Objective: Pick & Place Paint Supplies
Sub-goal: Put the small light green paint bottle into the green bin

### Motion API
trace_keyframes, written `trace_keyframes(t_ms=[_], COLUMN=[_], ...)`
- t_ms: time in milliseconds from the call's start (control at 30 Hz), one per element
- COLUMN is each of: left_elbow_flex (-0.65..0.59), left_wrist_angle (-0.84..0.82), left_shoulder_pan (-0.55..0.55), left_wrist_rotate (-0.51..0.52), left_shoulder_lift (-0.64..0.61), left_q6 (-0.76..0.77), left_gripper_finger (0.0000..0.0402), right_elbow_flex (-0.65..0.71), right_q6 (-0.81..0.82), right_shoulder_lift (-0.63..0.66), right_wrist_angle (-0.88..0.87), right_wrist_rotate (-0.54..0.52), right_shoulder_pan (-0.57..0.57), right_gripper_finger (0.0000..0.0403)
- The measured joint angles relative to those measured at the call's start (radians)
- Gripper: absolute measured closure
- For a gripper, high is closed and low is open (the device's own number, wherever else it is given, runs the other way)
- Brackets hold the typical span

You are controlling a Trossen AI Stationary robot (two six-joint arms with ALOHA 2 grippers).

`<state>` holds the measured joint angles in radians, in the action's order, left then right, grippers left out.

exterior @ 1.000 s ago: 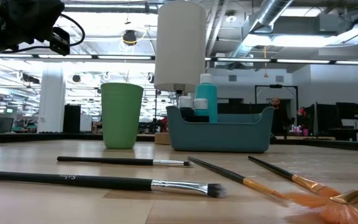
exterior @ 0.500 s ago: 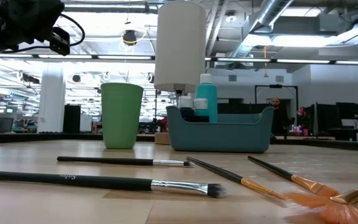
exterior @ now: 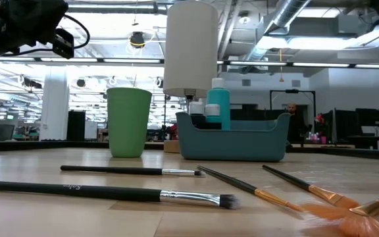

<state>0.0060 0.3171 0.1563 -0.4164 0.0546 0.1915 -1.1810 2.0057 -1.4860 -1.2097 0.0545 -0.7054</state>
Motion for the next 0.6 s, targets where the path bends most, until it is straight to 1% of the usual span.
trace_keyframes(t_ms=[167,333,600], left_elbow_flex=[0.000,0.000,0.000], left_wrist_angle=[0.001,0.003,0.005], left_shoulder_pan=[0.000,0.000,0.000], left_wrist_rotate=[0.000,0.000,0.000], left_shoulder_lift=[0.000,0.000,0.000], left_q6=[0.000,0.000,0.000], left_gripper_finger=[0.0394,0.0394,0.0394], right_elbow_flex=[-0.096,-0.181,-0.222], right_q6=[-0.189,-0.391,-0.702], right_shoulder_lift=[0.001,0.002,-0.007], right_wrist_angle=[-0.107,-0.187,-0.169], right_wrist_rotate=[-0.001,-0.002,-0.003], right_shoulder_pan=[0.113,0.255,0.479], right_gripper_finger=[0.0288,0.0287,0.0287])
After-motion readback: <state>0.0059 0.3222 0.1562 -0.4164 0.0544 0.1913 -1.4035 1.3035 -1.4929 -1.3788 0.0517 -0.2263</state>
